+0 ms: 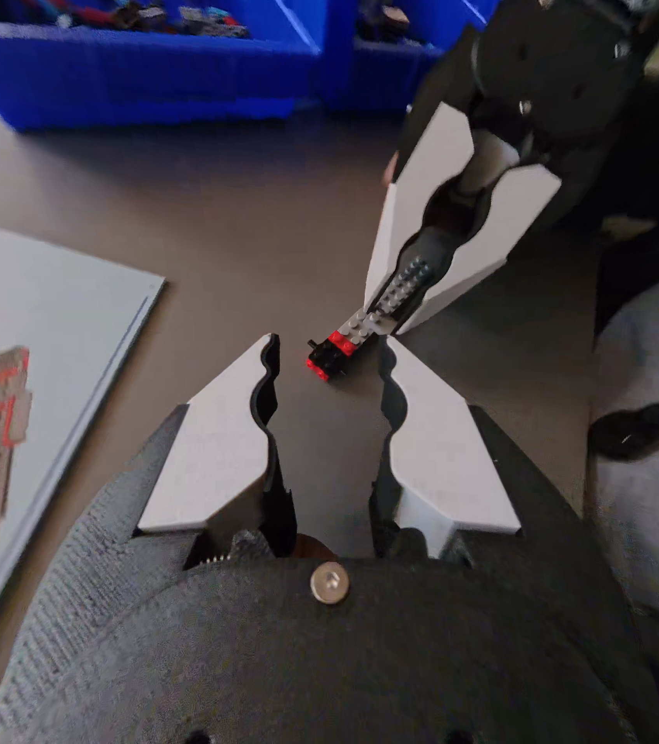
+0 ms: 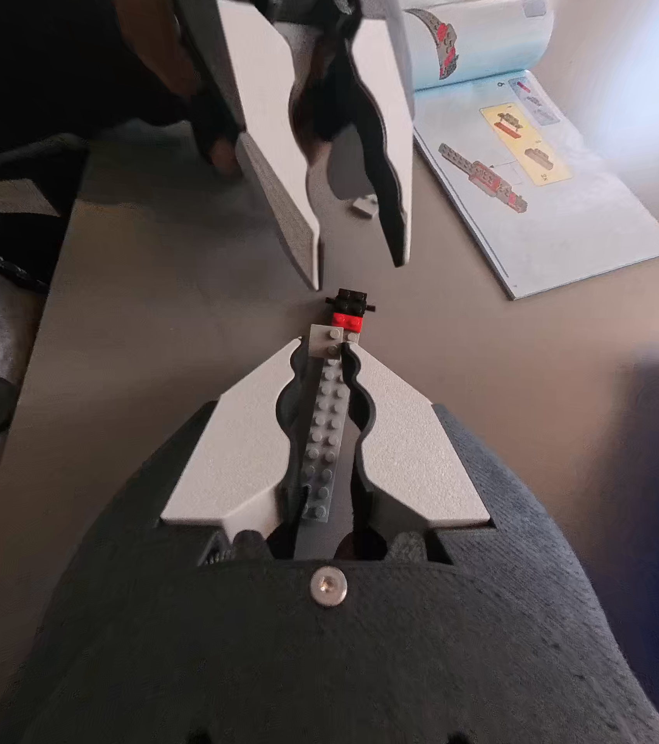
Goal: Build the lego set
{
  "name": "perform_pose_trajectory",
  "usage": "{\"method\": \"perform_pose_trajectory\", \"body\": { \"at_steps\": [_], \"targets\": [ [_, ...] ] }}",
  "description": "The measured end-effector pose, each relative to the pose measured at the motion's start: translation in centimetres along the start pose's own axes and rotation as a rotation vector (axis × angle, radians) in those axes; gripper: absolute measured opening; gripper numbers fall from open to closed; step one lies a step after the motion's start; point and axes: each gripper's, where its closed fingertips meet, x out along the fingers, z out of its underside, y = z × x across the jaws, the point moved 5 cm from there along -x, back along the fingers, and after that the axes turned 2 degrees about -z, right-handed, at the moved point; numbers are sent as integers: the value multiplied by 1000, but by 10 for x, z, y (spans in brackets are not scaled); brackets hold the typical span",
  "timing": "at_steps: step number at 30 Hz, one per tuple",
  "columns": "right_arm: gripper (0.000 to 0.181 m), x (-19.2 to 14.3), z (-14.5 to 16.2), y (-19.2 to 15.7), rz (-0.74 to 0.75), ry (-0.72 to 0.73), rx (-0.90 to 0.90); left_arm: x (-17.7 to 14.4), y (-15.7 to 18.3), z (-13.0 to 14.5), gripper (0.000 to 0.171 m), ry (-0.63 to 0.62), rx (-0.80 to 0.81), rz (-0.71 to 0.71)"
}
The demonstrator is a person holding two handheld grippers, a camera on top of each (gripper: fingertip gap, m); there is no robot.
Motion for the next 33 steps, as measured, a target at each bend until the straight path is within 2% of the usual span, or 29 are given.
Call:
{"method": "perform_pose_trajectory", "body": {
  "at_steps": [4,11,18,22,33],
  "targets": [
    [19,-4,0,2,-23,23,39,8,-2,-2,47,-46,274,64],
    [19,-4,1,3,-48,18,70,21,0,-4,39,-146,493,202],
    [19,-5,2,4,-65,18,87,30,-1,3,28,-231,563,262],
    [19,-4,2,4,-65,11,92,30,3,5,17,-225,555,287],
    [19,0,3,2,-52,-23,56,30,10,3,15,-173,536,248]
  ]
}}
